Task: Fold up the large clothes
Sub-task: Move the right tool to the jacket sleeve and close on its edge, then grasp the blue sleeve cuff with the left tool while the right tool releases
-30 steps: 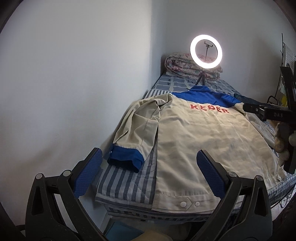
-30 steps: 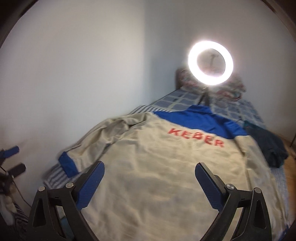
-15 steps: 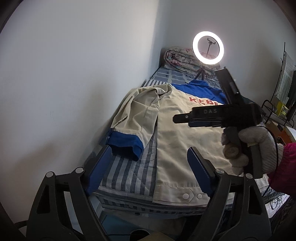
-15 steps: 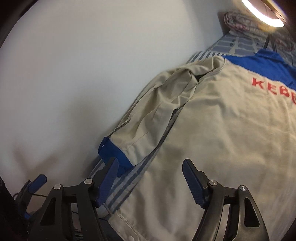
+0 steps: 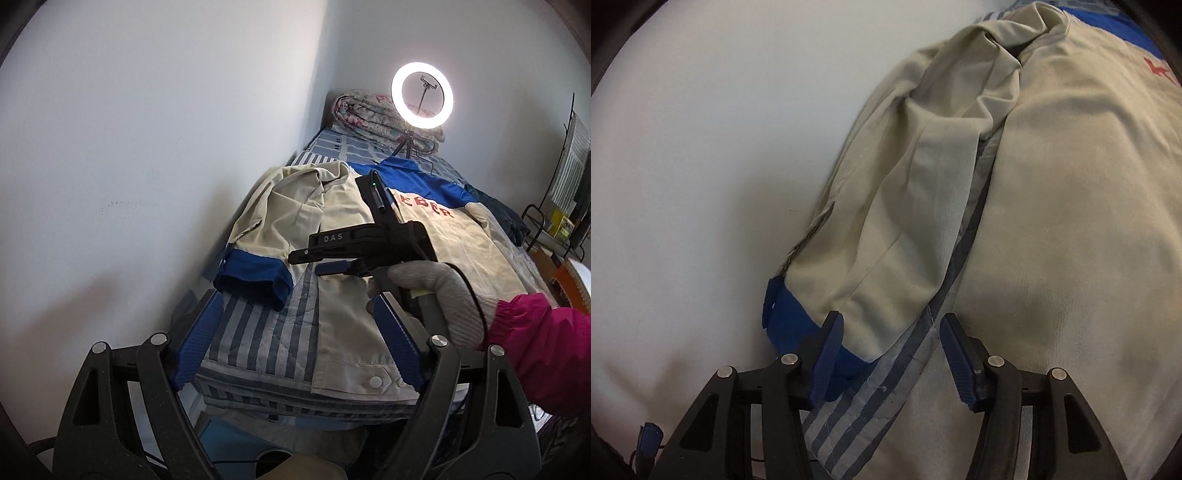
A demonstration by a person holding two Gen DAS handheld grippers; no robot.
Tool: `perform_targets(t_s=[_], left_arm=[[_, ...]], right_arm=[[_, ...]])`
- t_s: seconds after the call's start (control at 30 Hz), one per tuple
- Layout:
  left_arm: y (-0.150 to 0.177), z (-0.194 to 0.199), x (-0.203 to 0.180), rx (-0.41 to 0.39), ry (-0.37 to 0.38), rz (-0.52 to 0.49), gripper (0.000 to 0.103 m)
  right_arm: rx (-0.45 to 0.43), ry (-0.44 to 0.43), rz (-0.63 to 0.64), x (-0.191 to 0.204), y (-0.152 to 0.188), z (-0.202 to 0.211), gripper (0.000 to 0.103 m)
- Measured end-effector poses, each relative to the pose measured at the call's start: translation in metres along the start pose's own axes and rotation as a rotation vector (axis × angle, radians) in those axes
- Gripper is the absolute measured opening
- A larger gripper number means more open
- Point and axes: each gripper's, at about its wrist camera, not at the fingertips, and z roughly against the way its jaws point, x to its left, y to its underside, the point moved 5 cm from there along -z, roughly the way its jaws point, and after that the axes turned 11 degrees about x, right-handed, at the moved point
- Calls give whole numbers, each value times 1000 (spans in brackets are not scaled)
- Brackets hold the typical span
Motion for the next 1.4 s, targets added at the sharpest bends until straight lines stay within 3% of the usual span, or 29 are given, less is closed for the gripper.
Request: perform_targets(t_s=[0.3,0.37,0.47,0.77,0.83,1.0,1.07,1.2,1.27,1.4], left_arm=[[0,0,-3,6,16,-1,86],[0,0,-5,7,17,-3,86],[0,-1,-7,7,15,-8,86],[0,-2,-13,13,37,-37,86],[-2,-5,-18,23,62,-35,86],[-15,-32,-33,133,163,2,61],[-20,-47,-37,174,171,9,60],[-32,-80,-35,254,176,66,60],[-37,-101,-26,296,175,122,60],[-32,-140,-5,379,200,259,60]], right_arm=[[-36,-39,-40,4,-16,-8,56],[-9,-59,-40,4,-16,-13,22],[3,-120,-70,7,-16,-13,5],[-61,-225,-47,7,9,82,3],[-75,-170,-59,-11,17,97,3],[-28,-52,-112,-46,27,87,4],[-19,23,-80,-47,32,75,8],[-36,39,-38,-40,40,76,21],[-58,40,-10,-35,51,93,28],[-101,33,27,-35,73,132,29]])
